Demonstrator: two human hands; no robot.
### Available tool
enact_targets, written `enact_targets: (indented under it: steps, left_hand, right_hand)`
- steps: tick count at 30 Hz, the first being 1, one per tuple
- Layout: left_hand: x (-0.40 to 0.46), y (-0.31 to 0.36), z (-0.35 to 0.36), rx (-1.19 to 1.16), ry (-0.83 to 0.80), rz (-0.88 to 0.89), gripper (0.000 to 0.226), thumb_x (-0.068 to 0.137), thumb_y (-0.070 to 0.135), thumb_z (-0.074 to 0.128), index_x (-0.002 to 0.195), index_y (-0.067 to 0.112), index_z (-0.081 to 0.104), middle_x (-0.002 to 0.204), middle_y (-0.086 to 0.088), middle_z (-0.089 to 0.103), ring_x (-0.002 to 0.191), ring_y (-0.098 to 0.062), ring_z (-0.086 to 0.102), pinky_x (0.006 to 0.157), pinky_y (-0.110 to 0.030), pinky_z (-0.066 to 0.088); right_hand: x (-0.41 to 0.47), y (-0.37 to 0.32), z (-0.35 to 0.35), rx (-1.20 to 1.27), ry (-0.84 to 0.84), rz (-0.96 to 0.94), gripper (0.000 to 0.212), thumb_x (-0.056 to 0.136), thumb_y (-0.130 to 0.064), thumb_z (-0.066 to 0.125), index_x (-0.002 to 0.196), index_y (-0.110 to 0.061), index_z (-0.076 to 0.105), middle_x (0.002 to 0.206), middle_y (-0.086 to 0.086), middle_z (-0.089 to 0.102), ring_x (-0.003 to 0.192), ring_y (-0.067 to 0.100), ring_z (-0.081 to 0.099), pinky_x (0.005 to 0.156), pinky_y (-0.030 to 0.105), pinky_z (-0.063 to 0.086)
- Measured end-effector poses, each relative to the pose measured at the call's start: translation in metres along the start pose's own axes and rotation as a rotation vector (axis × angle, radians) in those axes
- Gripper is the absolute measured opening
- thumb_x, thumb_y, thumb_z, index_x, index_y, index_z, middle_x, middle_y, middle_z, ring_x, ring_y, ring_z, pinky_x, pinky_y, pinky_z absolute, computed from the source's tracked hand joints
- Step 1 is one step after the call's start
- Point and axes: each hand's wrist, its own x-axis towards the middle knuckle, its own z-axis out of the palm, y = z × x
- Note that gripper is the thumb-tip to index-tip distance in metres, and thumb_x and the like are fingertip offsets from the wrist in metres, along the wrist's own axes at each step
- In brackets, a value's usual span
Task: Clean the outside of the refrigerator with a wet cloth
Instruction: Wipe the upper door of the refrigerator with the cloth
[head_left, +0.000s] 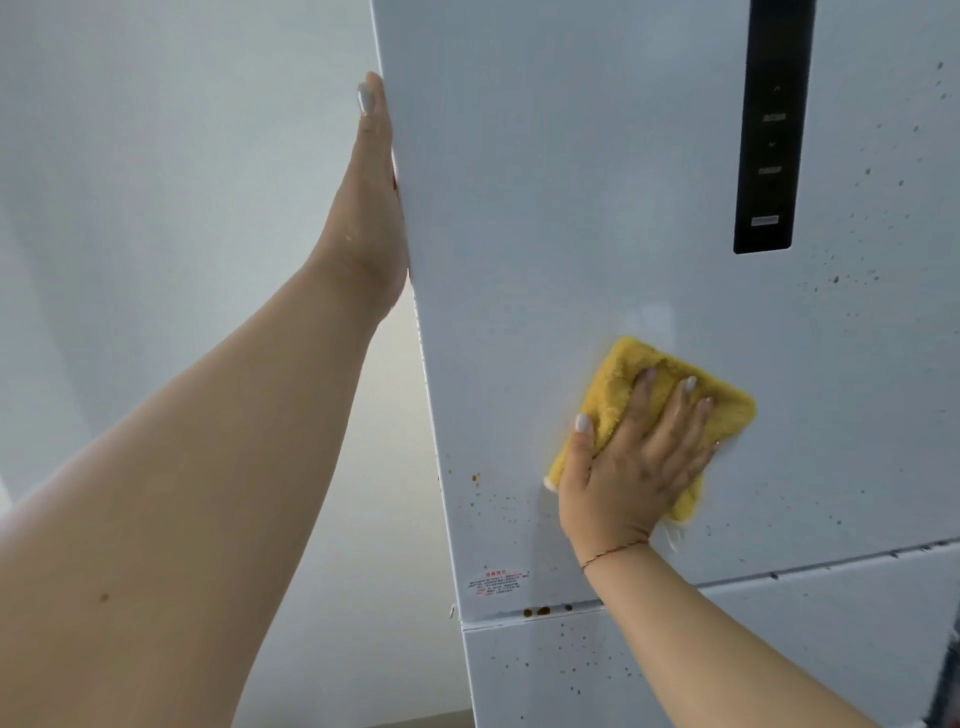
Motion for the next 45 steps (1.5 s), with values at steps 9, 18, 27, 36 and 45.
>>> enact_targets:
  steps: [9, 18, 27, 36, 45]
  left_hand:
    - [0.009, -0.002, -0.026, 0.134, 0.063, -0.091, 0.068, 0.089, 0.070, 0.006, 0.150, 0.045, 0.025, 0.150, 0.016, 0.043, 0.140, -0.014, 0.037, 0.117, -0.057, 0.015]
    - [0.002, -0.008, -0.034, 0.090, 0.240, -0.110, 0.065, 0.096, 0.065, 0.011, 0.148, 0.037, 0.037, 0.155, 0.004, 0.036, 0.142, -0.014, 0.033, 0.119, -0.052, 0.015]
    - [-0.034, -0.030, -0.013, 0.011, 0.398, -0.078, 0.062, 0.098, 0.055, 0.022, 0.152, 0.025, 0.028, 0.155, 0.005, 0.035, 0.141, -0.005, 0.031, 0.121, -0.039, 0.014]
    - [-0.061, -0.024, 0.001, -0.033, 0.620, 0.118, 0.039, 0.087, 0.040, 0.038, 0.117, 0.021, 0.055, 0.107, 0.003, 0.061, 0.107, -0.009, 0.058, 0.097, -0.027, 0.045]
    - [-0.092, -0.026, 0.040, -0.039, 0.466, 0.145, 0.025, 0.092, 0.028, 0.037, 0.093, 0.015, 0.058, 0.080, -0.004, 0.057, 0.079, -0.018, 0.056, 0.068, -0.032, 0.045]
  right_hand:
    - [0.077, -0.102, -0.011, 0.047, 0.003, -0.646, 0.062, 0.089, -0.053, 0.044, 0.145, -0.026, 0.040, 0.152, 0.013, 0.033, 0.142, 0.039, 0.024, 0.111, 0.063, 0.014]
    - [0.042, -0.088, -0.002, 0.031, -0.102, -1.104, 0.060, 0.089, -0.046, 0.047, 0.145, -0.025, 0.040, 0.155, 0.008, 0.029, 0.145, 0.033, 0.017, 0.114, 0.062, 0.008]
    - [-0.029, -0.002, 0.007, -0.108, -0.285, -1.457, 0.060, 0.089, -0.043, 0.046, 0.146, -0.027, 0.038, 0.156, 0.001, 0.027, 0.146, 0.023, 0.016, 0.119, 0.050, 0.004]
    - [0.006, 0.063, 0.001, -0.190, -0.308, -1.681, 0.052, 0.096, -0.037, 0.033, 0.148, -0.030, 0.031, 0.156, -0.004, 0.026, 0.145, 0.019, 0.020, 0.119, 0.044, 0.007]
    - [0.059, 0.159, -0.022, -0.290, -0.225, -1.611, 0.049, 0.097, -0.035, 0.039, 0.146, -0.034, 0.034, 0.155, -0.008, 0.028, 0.144, 0.017, 0.023, 0.119, 0.042, 0.009]
